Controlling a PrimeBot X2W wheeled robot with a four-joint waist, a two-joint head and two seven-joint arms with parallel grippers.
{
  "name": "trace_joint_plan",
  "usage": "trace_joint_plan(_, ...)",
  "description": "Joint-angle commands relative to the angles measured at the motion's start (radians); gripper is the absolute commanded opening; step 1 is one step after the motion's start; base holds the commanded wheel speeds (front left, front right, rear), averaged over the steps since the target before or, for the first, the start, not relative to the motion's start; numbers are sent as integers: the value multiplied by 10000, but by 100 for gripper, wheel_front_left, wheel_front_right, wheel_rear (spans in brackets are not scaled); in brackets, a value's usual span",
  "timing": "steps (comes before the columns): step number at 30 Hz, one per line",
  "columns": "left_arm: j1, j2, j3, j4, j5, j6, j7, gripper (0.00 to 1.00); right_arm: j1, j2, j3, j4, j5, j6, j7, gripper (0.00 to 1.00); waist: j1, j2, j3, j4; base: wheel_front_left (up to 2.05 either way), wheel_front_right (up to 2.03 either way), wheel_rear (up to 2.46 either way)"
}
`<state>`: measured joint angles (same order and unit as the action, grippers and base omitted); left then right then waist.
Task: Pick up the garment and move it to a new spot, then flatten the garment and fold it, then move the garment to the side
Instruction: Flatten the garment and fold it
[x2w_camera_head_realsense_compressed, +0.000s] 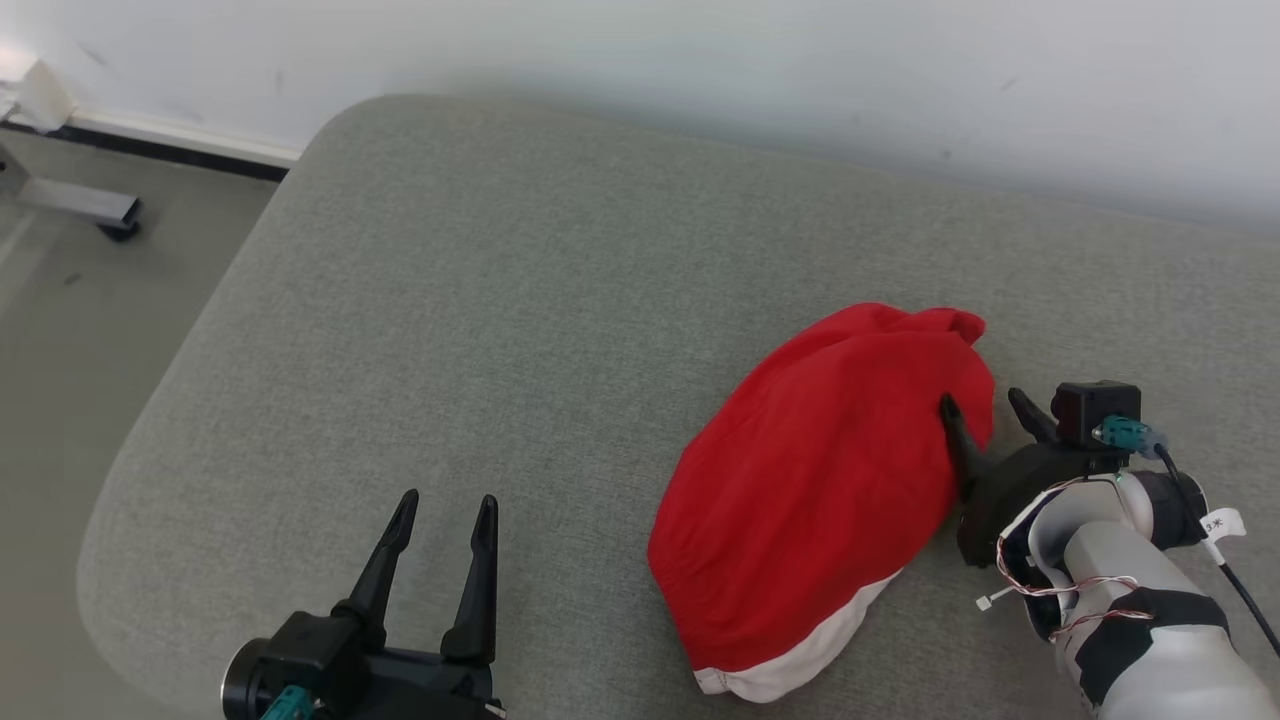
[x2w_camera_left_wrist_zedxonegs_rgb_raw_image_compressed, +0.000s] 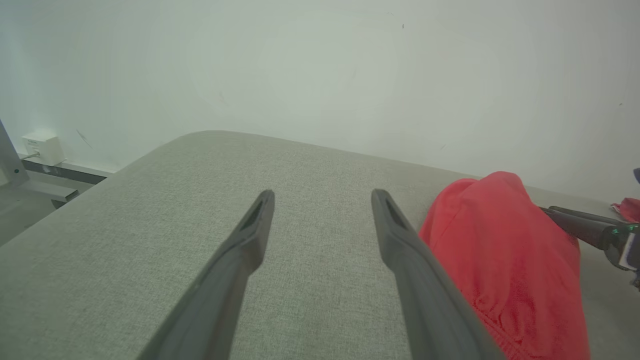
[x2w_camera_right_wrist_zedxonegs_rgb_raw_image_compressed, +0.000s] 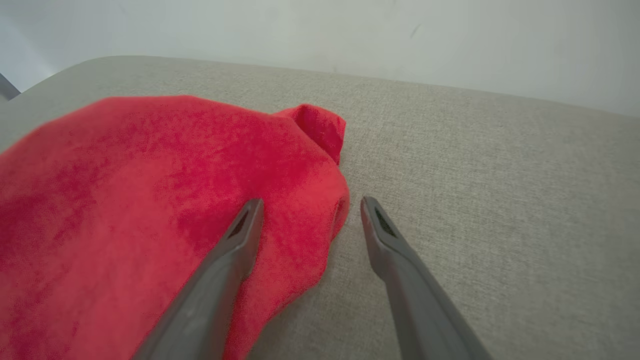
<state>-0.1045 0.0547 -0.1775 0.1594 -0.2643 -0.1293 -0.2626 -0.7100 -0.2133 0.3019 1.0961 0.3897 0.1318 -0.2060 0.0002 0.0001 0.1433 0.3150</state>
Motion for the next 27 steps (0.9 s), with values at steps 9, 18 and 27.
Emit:
trace_joint_plan(9, -52, -39, 104, 41, -74, -12, -27, 100, -225, 378, 167, 1046, 576, -29, -158, 0, -2, -1, 322, 253, 0, 0, 0)
trace_joint_plan(18, 321, -41, 183, 80, -108, -11, -27, 100, 766, -119, 310, -673, 1122, -30, -591, 0, -2, -1, -212, -775, 0, 0, 0)
trace_joint_plan(27, 642, -43, 231, 60, -97, -1, -27, 100, 2918, -928, -380, -3602, 1106, -29, -593, 0, -2, -1, -613, -1867, 0, 0, 0)
